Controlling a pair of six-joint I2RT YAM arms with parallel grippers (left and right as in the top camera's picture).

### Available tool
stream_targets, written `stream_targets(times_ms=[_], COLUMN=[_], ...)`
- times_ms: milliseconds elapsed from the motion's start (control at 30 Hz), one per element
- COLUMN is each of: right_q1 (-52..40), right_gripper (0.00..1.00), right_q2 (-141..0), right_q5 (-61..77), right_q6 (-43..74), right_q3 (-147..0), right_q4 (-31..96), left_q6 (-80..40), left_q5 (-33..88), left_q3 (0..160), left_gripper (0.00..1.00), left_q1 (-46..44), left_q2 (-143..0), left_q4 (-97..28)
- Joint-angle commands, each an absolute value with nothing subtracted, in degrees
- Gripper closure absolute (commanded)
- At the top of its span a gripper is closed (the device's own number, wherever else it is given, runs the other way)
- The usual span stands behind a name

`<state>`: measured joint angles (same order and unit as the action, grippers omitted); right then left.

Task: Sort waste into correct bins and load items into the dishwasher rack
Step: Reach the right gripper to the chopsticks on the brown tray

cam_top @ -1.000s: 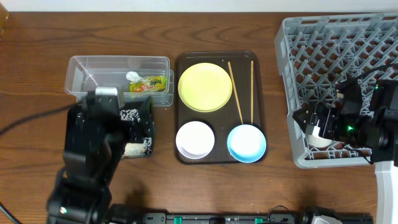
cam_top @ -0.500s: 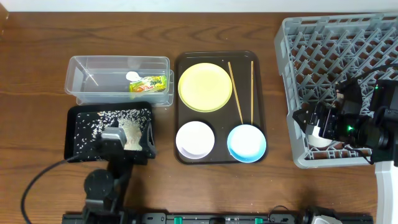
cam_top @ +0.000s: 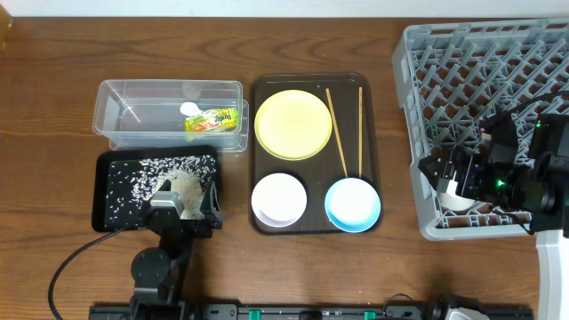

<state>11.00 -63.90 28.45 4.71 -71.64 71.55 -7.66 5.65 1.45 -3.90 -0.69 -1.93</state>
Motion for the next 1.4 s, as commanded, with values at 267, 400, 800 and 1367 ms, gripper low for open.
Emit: stream_targets(times_ms=[267,400,800,1367], right_q1=[10.44,10.44,2.09,-26.65], right_gripper=[0.01,0.01,0.23,0.55], right_q2=[-63.64,-63.64,-64.99,-94.76], right_q5=[28.29,28.29,36.07,-5.13], right_q6=[4.21,4.21,13.45,24.49], right_q3=[-72.31,-72.31,-72.31,-72.31], right_q4=[71.55,71.55,60.12,45.36], left_q6=[-7.7,-7.7,-7.68,-7.68], left_q5=[6.0,6.0,6.0,6.02], left_q3=[0.23,0.23,0.23,0.23], left_gripper=[0.08,0.08,0.08,0.08], left_q1=[-3.6,-3.6,-3.6,-3.6], left_q2=[-0.27,-0.27,-0.27,-0.27], left_q4=[-3.4,-3.42,-3.42,-3.42])
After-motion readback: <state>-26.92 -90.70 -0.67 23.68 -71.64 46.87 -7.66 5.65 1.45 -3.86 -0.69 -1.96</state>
